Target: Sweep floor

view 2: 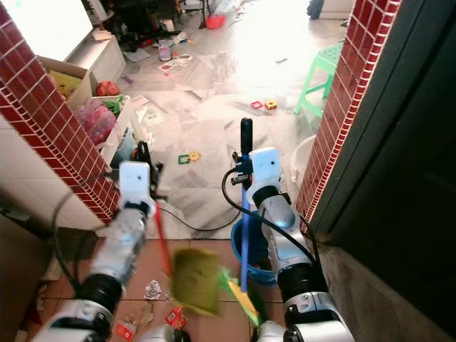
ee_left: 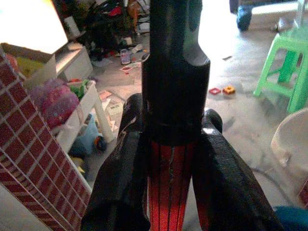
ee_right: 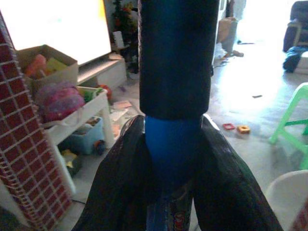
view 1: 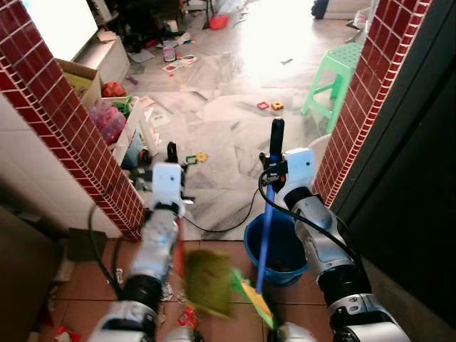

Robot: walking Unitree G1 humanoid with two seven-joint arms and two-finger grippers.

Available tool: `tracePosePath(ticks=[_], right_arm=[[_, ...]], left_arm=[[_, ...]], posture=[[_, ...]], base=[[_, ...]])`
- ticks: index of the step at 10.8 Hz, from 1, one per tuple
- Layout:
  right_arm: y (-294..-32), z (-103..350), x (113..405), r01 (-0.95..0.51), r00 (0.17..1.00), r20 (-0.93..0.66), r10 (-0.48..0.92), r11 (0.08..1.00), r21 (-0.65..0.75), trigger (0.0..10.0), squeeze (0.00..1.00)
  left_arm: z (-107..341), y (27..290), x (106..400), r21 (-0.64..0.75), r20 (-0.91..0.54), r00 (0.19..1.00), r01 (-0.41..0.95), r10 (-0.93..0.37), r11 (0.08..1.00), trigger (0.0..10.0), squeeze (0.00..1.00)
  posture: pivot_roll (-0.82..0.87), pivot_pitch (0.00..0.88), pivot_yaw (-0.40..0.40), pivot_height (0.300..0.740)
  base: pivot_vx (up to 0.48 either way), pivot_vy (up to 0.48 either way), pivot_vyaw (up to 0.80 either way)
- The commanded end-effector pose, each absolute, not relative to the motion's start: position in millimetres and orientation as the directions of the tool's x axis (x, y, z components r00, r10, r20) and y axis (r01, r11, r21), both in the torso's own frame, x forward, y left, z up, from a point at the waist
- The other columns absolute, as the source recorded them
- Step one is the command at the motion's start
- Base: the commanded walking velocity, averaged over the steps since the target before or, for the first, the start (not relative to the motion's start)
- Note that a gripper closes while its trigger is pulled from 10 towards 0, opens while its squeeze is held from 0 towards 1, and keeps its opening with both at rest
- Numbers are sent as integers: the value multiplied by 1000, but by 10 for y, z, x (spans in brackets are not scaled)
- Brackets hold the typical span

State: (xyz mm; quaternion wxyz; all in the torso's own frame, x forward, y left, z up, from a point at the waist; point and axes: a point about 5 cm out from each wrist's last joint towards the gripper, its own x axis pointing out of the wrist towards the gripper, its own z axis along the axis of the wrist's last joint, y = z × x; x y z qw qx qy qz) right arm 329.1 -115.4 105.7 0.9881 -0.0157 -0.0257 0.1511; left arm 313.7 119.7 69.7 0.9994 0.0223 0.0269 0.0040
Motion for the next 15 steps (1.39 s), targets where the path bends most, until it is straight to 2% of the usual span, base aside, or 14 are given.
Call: tracePosePath(ticks=[1,2,4,6,8,10,15], right_arm=[[-1128,1189,3330,-295,950,87,300,953,-67,10000,0],[-1080,1183,3301,-301,948,89,306,952,-62,10000,0],[-1086,1065,3232,-274,958,70,276,961,-44,10000,0],[-1200,924,3201,-191,981,40,192,981,-26,10000,0],[-1297,871,3231,-121,993,11,121,993,1,10000,0],[-1323,895,3240,-124,992,22,125,992,-32,10000,0],[-1321,951,3323,-168,985,33,171,982,-83,10000,0]], left_arm=[[768,1296,3143,24,-10,999,-52,52,998,10000,0],[749,1335,3084,-30,-14,997,-74,74,997,10000,0],[695,1359,2977,-50,-27,997,-77,76,996,10000,0],[579,1375,2857,-76,-69,995,-82,77,994,10000,0],[556,1378,2880,-79,-87,994,-72,65,994,10000,0],[559,1348,2874,-91,-96,994,-53,44,994,10000,0],[558,1294,2868,-114,-97,995,-50,39,992,10000,0]], posture=[[-86,0,44,740],[-83,0,54,740],[-88,0,93,740],[-94,0,122,740],[-91,0,112,740],[-90,0,99,740],[-77,0,53,740]], base=[[0,0,0],[0,0,0],[0,0,0],[0,0,0],[0,0,0],[-351,0,0],[-379,296,0]])
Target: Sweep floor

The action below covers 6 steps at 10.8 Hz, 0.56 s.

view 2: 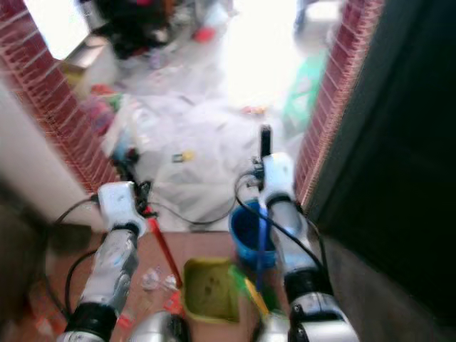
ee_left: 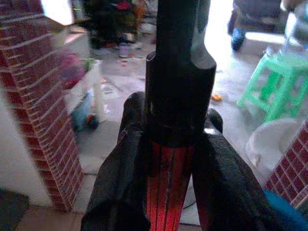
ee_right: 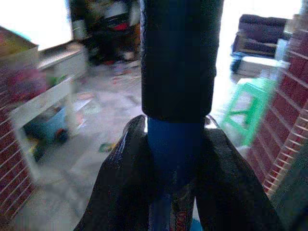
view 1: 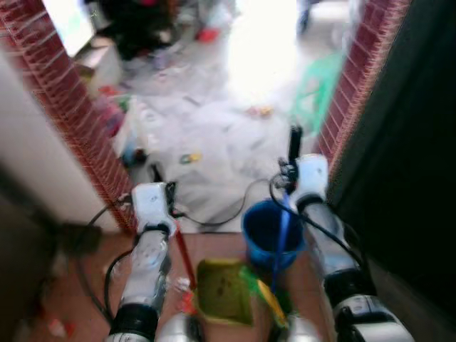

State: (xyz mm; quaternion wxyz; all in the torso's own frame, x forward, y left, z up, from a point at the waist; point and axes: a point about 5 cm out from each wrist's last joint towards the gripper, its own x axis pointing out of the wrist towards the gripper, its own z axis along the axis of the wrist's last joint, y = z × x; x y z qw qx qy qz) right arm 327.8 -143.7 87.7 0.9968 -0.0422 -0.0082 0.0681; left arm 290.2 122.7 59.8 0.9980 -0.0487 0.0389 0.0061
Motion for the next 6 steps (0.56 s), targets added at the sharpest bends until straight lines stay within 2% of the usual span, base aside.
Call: tracePosePath(ticks=[1,3,5,6], right_arm=[[-1316,953,3329,-168,985,33,171,982,-85,10000,0],[-1314,942,3307,-168,984,44,175,978,-126,10000,0],[-1474,958,3280,-125,988,63,138,976,-176,10000,0],[-1578,953,3254,-102,991,66,117,975,-198,10000,0]], left_arm=[[559,1277,2876,-118,-99,995,-43,31,992,10000,0],[574,1213,2884,-126,-103,995,-2,-11,992,10000,0],[629,1187,2854,-97,-89,991,86,-95,992,10000,0],[659,1222,2813,-78,-75,989,120,-126,990,10000,0]], posture=[[-80,0,52,740],[-85,0,49,740],[-89,0,47,740],[-89,0,50,740]], base=[[-375,304,0],[-375,306,0],[-354,308,0],[0,0,0]])
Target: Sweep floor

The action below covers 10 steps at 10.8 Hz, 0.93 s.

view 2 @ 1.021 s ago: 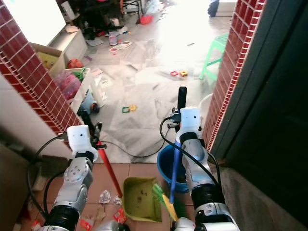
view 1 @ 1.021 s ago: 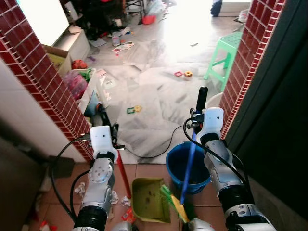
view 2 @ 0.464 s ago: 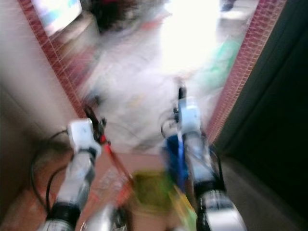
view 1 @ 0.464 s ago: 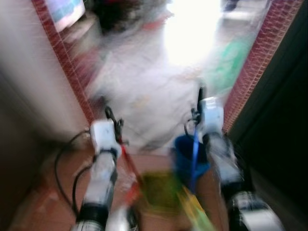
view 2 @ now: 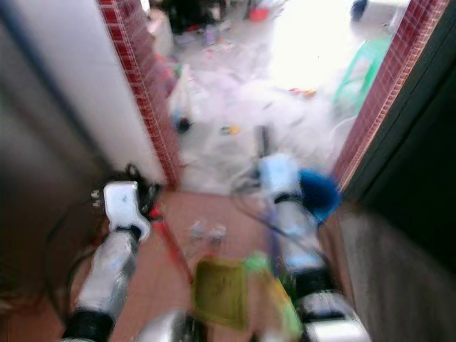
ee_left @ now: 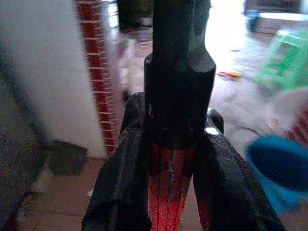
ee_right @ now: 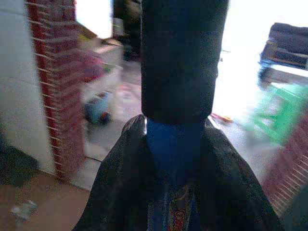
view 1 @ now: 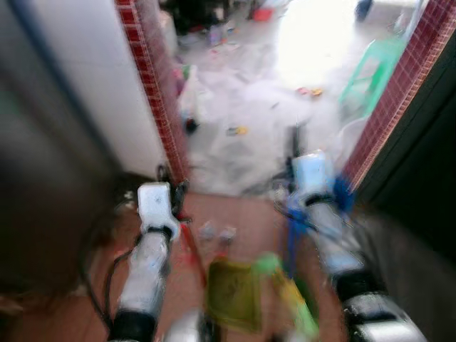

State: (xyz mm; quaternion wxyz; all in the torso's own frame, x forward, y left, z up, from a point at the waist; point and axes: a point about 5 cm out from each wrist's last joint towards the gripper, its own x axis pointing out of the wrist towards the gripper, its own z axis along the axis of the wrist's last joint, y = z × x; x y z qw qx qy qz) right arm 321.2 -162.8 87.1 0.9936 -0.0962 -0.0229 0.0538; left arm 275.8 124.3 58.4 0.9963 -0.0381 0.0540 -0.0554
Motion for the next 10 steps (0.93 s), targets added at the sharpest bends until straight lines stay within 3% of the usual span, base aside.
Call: tracePosePath(ticks=[1,6,8,10], right_arm=[[-1723,937,3210,-67,994,64,83,972,-225,10000,0],[-2247,933,2927,43,998,54,-30,962,-271,10000,0],[-2289,952,2855,30,999,23,-25,969,-246,10000,0],[-2268,942,2740,-5,1000,16,9,971,-241,10000,0]], left_arm=[[668,1259,2741,-63,-81,984,152,-157,986,10000,0],[654,1497,2284,-8,-154,976,152,-152,988,10000,0],[741,1469,2125,45,-169,951,271,-260,962,10000,0],[711,1494,2073,56,-192,939,302,-287,952,10000,0]], posture=[[-90,0,53,740],[-85,0,16,740],[-87,0,14,740],[-109,0,76,740]], base=[[0,0,0],[0,0,0],[0,0,0],[0,0,0]])
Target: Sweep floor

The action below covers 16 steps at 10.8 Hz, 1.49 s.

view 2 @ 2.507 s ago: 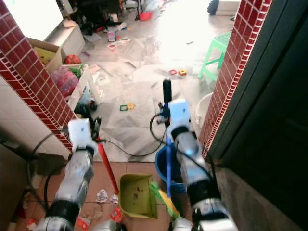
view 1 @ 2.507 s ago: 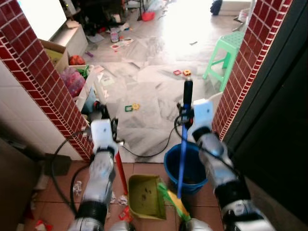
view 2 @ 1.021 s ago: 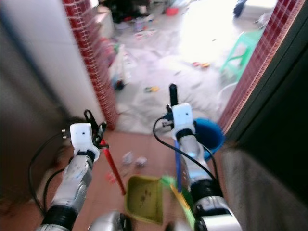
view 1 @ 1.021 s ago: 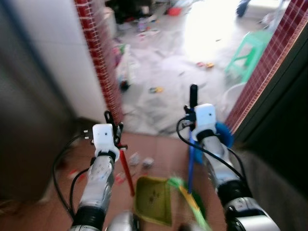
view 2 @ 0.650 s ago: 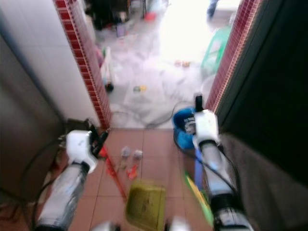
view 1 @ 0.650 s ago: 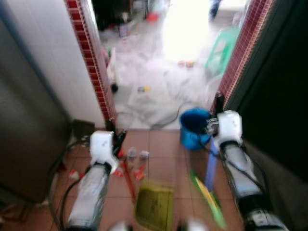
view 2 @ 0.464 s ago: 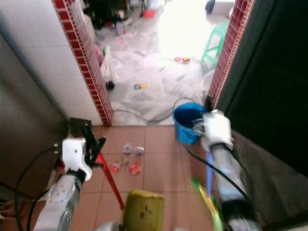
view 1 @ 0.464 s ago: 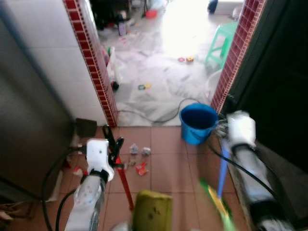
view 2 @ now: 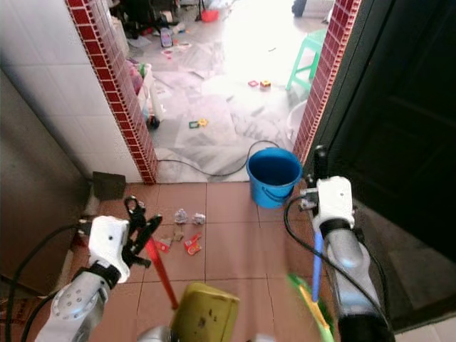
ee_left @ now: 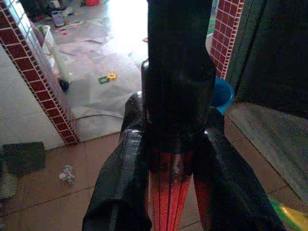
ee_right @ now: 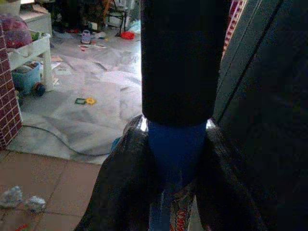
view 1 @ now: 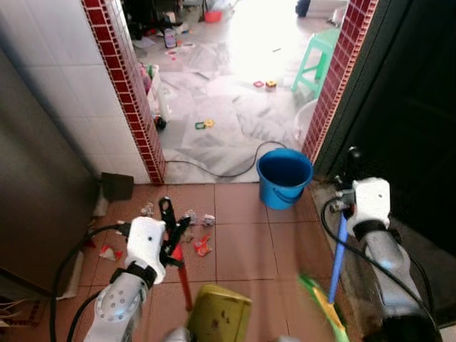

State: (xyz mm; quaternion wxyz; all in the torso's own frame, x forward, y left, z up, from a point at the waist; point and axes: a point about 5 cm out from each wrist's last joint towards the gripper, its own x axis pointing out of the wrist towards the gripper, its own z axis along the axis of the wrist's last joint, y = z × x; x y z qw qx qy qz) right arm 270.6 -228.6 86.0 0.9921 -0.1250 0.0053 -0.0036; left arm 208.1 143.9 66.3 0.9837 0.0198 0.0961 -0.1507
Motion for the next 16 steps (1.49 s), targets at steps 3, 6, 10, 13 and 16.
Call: tracePosePath(ticks=[3,6,10,13,16], right_arm=[[-2250,1024,2856,59,997,55,-49,977,-206,10000,0],[-2100,1041,2909,71,996,59,-62,984,-164,10000,0],[-2134,1070,2945,1,999,46,10,972,-233,10000,0],[-2357,1349,2965,41,994,113,-7,953,-301,10000,0],[-2306,1181,2886,93,993,99,-70,962,-256,10000,0]], left_arm=[[772,1662,2247,37,-174,966,199,-190,979,10000,0],[883,1511,2237,43,-135,963,240,-232,970,10000,0],[803,1450,2208,15,-136,971,202,-198,979,10000,0],[989,1209,2328,-59,-76,970,228,-232,972,10000,0],[896,1317,2344,-35,-104,979,172,-175,984,10000,0]], posture=[[-91,0,89,740],[-83,0,52,740],[-93,0,-18,740],[-149,0,-5,740],[-135,0,37,740]], base=[[0,0,0],[0,0,0],[0,0,0],[0,0,0],[0,0,0]])
